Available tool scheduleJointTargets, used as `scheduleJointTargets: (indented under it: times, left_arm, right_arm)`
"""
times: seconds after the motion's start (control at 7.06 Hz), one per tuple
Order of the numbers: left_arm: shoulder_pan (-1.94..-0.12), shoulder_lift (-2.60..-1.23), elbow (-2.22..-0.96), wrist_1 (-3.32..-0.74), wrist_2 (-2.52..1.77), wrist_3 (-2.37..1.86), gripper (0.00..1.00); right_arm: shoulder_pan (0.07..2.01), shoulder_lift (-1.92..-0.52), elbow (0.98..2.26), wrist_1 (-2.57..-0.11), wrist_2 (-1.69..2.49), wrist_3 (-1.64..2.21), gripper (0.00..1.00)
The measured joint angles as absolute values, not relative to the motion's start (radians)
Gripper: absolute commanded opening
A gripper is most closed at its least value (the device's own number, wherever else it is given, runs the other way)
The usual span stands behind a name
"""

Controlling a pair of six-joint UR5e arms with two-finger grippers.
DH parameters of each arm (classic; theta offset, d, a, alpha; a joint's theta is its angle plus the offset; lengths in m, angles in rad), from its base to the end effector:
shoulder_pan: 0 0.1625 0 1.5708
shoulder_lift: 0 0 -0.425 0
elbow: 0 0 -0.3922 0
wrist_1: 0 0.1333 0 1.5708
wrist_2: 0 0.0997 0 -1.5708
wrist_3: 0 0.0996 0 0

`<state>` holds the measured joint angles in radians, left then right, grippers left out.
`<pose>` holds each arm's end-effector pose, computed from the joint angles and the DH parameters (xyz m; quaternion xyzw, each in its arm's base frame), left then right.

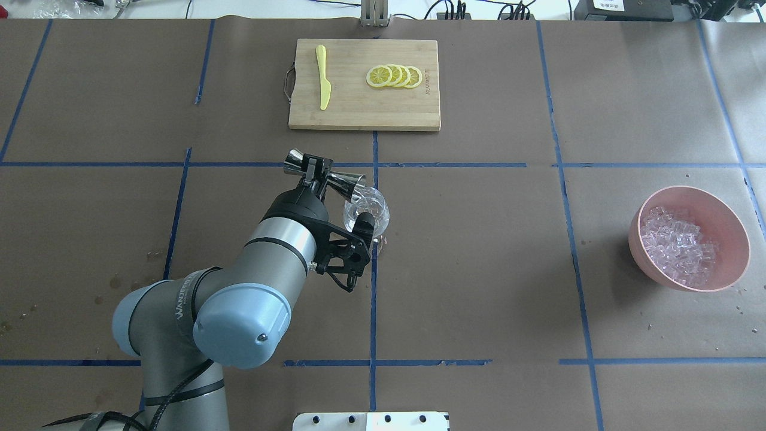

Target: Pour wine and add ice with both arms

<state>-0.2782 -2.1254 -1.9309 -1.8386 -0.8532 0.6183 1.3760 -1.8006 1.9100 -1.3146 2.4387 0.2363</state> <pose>0.4937 -0.3478 0.1492 0.5890 -0.1025 0.5218 0.6086 -0.0230 -0.4125 0.5580 0.0727 -0.4392 -0.0579 0.8936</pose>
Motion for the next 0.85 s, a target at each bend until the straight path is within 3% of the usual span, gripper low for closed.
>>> scheduleJointTargets:
  times: [0.85]
  left_arm:
    - [-0.315, -2.150, -1.974, -1.701, -0.998, 0.710, 0.00]
  right_arm:
    - [1.376, -1.805, 1.900, -1.315, 2.439, 0.233, 1.00]
